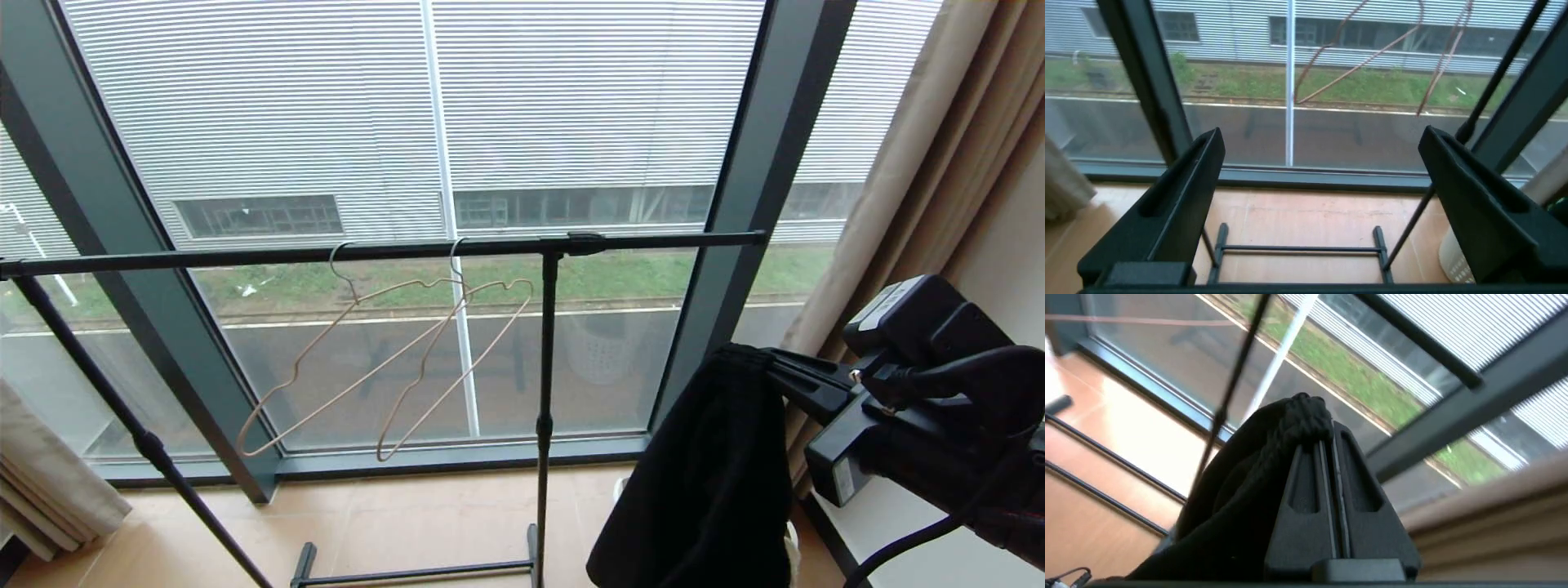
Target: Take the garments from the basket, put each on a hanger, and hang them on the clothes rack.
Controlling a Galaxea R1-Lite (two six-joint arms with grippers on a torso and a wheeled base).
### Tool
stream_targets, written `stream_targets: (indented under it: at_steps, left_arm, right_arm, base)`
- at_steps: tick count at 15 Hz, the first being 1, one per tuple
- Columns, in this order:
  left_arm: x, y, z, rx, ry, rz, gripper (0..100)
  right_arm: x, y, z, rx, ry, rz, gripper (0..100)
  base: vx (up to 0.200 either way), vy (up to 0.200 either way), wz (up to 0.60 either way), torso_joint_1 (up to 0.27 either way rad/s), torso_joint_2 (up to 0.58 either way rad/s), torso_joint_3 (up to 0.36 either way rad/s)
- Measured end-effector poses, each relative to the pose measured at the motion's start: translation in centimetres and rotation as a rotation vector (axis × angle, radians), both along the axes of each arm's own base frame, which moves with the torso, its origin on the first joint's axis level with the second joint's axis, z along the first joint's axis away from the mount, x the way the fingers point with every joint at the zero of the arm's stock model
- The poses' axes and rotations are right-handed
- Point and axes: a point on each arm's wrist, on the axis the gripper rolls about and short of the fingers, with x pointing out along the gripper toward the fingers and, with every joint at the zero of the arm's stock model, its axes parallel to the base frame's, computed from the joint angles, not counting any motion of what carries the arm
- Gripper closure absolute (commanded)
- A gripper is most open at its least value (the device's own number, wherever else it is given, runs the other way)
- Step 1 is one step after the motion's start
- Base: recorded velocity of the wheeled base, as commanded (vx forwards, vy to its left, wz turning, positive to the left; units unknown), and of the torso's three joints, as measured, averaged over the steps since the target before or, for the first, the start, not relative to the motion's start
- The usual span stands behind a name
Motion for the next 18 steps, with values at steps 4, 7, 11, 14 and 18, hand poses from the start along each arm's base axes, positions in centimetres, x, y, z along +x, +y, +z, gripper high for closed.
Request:
stream_targets:
  at_steps: [4, 7, 11, 14, 18]
  left_arm:
    - [0.00, 0.00, -0.02, 0.000, 0.002, -0.001, 0]
    - [0.00, 0.00, -0.03, 0.001, 0.002, -0.003, 0]
    - [0.00, 0.00, -0.02, 0.001, 0.001, -0.002, 0]
    - [0.00, 0.00, -0.02, 0.001, 0.001, -0.002, 0]
    - [0.00, 0.00, 0.00, 0.000, 0.000, -0.003, 0]
  right_arm:
    - [0.00, -0.02, -0.04, -0.001, 0.001, -0.001, 100]
    - [0.02, -0.02, -0.05, -0.002, 0.002, -0.002, 100]
    - [0.01, 0.01, -0.11, -0.003, 0.003, 0.000, 100]
    - [0.01, 0.01, -0.13, -0.004, 0.004, -0.001, 100]
    - [0.03, 0.00, -0.18, -0.006, 0.005, -0.003, 100]
  base:
    - [0.000, 0.100, 0.00, 0.001, 0.00, 0.004]
    - [0.000, 0.200, 0.00, 0.007, 0.01, 0.002]
    - [0.000, 0.200, 0.00, 0.000, 0.00, 0.005]
    - [-0.133, 0.067, 0.00, 0.004, 0.00, 0.004]
    - [-0.200, 0.000, 0.00, 0.008, 0.00, 0.001]
